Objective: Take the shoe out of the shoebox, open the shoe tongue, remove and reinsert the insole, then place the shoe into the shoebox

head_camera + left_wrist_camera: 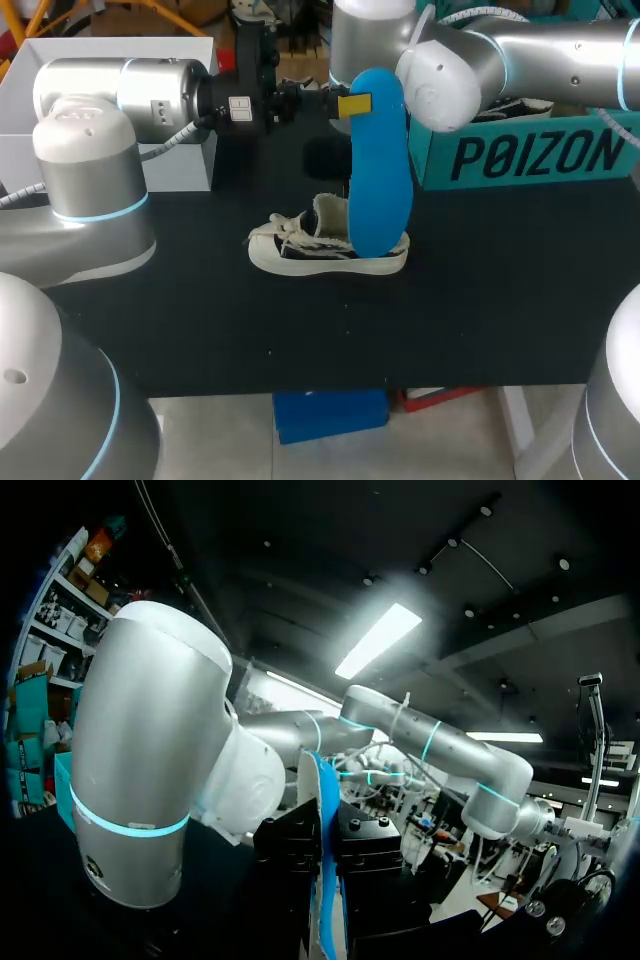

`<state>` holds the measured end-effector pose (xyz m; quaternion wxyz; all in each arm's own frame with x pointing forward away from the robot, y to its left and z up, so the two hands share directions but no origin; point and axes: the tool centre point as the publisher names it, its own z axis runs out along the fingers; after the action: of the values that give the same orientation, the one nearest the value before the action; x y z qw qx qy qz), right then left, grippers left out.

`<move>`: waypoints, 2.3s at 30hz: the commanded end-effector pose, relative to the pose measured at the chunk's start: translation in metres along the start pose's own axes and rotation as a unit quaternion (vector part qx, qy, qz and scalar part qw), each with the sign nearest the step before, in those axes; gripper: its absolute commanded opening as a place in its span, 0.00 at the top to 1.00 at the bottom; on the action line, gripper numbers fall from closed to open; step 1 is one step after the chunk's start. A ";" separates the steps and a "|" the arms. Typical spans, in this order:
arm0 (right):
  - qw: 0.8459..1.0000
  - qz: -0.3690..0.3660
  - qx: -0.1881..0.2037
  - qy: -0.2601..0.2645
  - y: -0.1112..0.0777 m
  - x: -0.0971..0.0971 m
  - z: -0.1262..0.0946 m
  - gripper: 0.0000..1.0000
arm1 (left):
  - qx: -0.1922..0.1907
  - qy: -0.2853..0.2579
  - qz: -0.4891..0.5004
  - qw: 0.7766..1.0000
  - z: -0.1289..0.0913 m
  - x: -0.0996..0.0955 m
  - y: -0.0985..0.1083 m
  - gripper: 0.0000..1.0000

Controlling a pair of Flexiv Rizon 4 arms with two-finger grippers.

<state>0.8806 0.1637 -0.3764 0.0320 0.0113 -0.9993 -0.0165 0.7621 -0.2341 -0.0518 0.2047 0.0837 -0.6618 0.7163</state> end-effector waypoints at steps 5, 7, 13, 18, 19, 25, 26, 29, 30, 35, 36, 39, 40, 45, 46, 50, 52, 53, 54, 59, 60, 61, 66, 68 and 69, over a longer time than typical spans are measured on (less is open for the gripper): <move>1.000 0.001 0.004 0.007 0.011 -0.004 0.014 0.00 | 0.002 -0.003 0.001 1.000 0.002 0.001 0.001 1.00; 1.000 0.004 0.001 0.007 0.012 -0.005 0.016 0.00 | 0.002 -0.003 0.001 1.000 0.002 0.001 0.001 1.00; 1.000 0.007 -0.007 0.007 0.014 -0.008 0.023 0.00 | 0.002 -0.003 0.001 1.000 0.002 0.001 0.001 1.00; 1.000 0.007 -0.013 0.008 0.018 -0.011 0.028 0.00 | 0.002 -0.003 0.001 1.000 0.002 0.001 0.001 1.00; 1.000 0.006 -0.014 0.009 0.018 -0.011 0.029 0.00 | 0.002 -0.003 0.001 1.000 0.002 0.001 0.001 1.00; 1.000 -0.009 -0.015 0.018 0.020 -0.012 0.031 1.00 | 0.002 -0.003 0.001 1.000 0.002 0.001 0.001 1.00; 0.999 -0.018 -0.016 0.026 0.020 -0.012 0.031 1.00 | 0.002 -0.003 0.001 1.000 0.002 0.001 0.001 1.00; 0.999 -0.018 -0.016 0.026 0.020 -0.012 0.031 1.00 | 0.002 -0.003 0.001 1.000 0.002 0.001 0.001 1.00; 0.999 -0.018 -0.016 0.026 0.020 -0.012 0.031 1.00 | 0.002 -0.003 0.001 1.000 0.002 0.001 0.001 1.00; 0.999 -0.018 -0.016 0.026 0.020 -0.012 0.031 1.00 | 0.002 -0.003 0.001 1.000 0.002 0.001 0.001 1.00; 0.999 -0.018 -0.016 0.026 0.020 -0.012 0.031 1.00 | 0.002 -0.003 0.001 1.000 0.002 0.001 0.001 1.00; 0.999 -0.018 -0.016 0.026 0.020 -0.012 0.031 1.00 | 0.002 -0.003 0.001 1.000 0.002 0.001 0.001 1.00; 0.999 -0.018 -0.016 0.026 0.020 -0.012 0.031 1.00 | 0.002 -0.003 0.001 1.000 0.002 0.001 0.001 1.00; 0.999 -0.018 -0.016 0.026 0.020 -0.012 0.031 1.00 | 0.002 -0.003 0.001 1.000 0.002 0.001 0.001 1.00; 0.999 -0.018 -0.016 0.026 0.020 -0.012 0.031 1.00 | 0.002 -0.003 0.001 1.000 0.002 0.001 0.001 1.00; 0.999 -0.018 -0.016 0.026 0.020 -0.012 0.031 1.00 | 0.002 -0.003 0.001 1.000 0.002 0.001 0.001 1.00; 0.999 -0.018 -0.016 0.026 0.020 -0.012 0.031 1.00 | 0.002 -0.003 0.001 1.000 0.002 0.001 0.001 1.00; 0.999 -0.018 -0.016 0.026 0.020 -0.012 0.031 1.00 | 0.002 -0.003 0.001 1.000 0.002 0.001 0.001 1.00; 0.999 -0.018 -0.016 0.026 0.020 -0.012 0.031 1.00 | 0.002 -0.003 0.001 1.000 0.002 0.001 0.001 1.00; 0.999 -0.018 -0.016 0.026 0.020 -0.012 0.031 1.00 | 0.002 -0.003 0.001 1.000 0.002 0.001 0.001 1.00; 0.999 -0.018 -0.016 0.026 0.020 -0.012 0.031 1.00 | 0.002 -0.003 0.001 1.000 0.002 0.001 0.001 1.00; 0.999 -0.018 -0.016 0.026 0.020 -0.012 0.031 1.00 | 0.002 -0.003 0.001 1.000 0.002 0.001 0.001 1.00; 0.999 -0.024 -0.014 0.030 0.020 -0.011 0.030 1.00 | 0.002 -0.003 0.001 1.000 0.002 0.001 0.001 1.00; 0.998 -0.031 -0.023 0.039 0.021 -0.009 0.021 1.00 | 0.002 -0.003 0.001 1.000 0.002 0.001 0.001 1.00; 0.998 -0.038 -0.027 0.042 0.022 -0.008 0.016 1.00 | 0.002 -0.003 0.001 1.000 0.002 0.001 0.001 1.00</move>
<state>0.8852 0.1868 -0.4026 0.0669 0.0428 -0.9960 -0.0415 0.7621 -0.2341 -0.0519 0.2047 0.0837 -0.6618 0.7163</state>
